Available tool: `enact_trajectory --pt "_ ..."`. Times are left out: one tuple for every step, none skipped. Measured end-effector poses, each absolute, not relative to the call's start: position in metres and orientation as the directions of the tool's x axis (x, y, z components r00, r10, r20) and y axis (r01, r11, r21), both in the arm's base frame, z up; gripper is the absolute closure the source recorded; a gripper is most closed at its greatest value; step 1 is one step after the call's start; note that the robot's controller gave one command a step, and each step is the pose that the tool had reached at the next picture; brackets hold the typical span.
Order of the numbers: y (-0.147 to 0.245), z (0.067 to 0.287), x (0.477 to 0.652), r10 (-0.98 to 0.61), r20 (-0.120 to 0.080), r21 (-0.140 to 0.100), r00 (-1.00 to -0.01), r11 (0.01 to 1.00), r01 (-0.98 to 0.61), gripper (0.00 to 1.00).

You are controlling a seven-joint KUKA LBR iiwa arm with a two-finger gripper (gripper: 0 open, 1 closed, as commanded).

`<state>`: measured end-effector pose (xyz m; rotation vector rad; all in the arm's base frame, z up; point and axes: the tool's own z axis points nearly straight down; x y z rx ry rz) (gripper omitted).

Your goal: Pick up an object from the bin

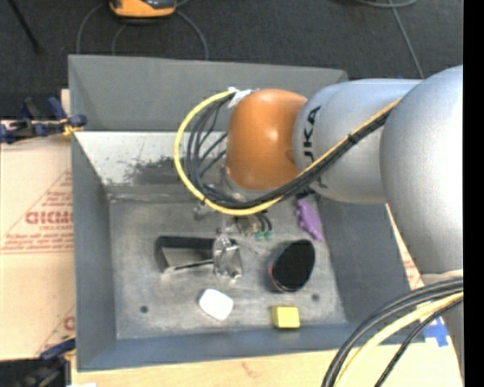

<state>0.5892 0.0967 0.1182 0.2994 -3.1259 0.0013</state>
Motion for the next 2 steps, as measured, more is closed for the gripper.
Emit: enact_trajectory --pt "0.106 0.128 0.597 -0.136 -0.005 0.001 -0.991 0.991 -0.136 0.0" --pt "0.126 0.07 0.586 -0.199 -0.002 -0.001 -0.98 0.98 -0.199 0.0"
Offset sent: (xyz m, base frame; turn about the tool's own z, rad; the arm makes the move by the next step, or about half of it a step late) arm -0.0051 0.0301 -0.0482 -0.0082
